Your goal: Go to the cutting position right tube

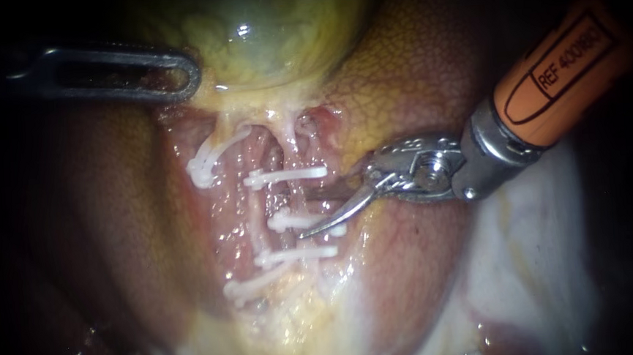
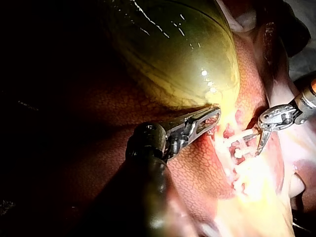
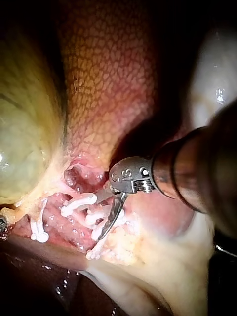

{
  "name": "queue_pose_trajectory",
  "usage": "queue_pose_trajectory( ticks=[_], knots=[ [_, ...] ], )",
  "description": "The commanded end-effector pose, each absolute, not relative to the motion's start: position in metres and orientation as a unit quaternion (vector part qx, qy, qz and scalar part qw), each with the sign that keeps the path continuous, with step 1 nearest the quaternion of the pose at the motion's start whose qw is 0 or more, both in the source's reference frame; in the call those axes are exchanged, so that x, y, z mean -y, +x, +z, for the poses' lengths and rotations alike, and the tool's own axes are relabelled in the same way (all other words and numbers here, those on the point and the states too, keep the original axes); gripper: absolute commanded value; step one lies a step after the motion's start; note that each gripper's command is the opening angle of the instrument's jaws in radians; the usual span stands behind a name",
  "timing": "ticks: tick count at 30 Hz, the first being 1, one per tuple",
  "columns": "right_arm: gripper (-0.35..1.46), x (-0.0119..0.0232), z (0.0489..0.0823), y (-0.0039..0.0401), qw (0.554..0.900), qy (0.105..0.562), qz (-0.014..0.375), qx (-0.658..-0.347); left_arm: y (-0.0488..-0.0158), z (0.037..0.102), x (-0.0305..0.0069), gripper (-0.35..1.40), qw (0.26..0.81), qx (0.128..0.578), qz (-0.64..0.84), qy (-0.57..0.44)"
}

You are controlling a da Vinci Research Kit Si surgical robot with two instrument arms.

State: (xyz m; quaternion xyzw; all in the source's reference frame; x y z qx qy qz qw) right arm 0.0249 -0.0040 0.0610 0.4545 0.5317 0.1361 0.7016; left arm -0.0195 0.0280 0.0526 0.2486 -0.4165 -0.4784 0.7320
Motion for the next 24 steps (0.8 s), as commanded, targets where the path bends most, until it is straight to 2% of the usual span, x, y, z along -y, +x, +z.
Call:
queue_pose_trajectory(
  ticks=[1,7,15,20,24],
  knots=[
    [0.68,0.004,0.061,0.0252,0.699,0.456,0.131,-0.536,-0.0195,0.0526,-0.028,-0.35,0.732,0.416,-0.478,0.249],
    [0.64,0.0039,0.0611,0.0264,0.674,0.467,0.113,-0.561,-0.0195,0.0526,-0.028,-0.35,0.732,0.416,-0.478,0.249],
    [0.66,0.004,0.0612,0.0278,0.639,0.473,0.114,-0.596,-0.0196,0.0526,-0.028,-0.35,0.732,0.416,-0.479,0.248],
    [0.69,0.0042,0.0611,0.0286,0.635,0.473,0.116,-0.6,-0.0196,0.0526,-0.028,-0.35,0.732,0.416,-0.479,0.248],
    [0.79,0.0043,0.0611,0.0293,0.637,0.465,0.116,-0.603,-0.0197,0.0526,-0.028,-0.35,0.732,0.416,-0.479,0.248]
  ],
)
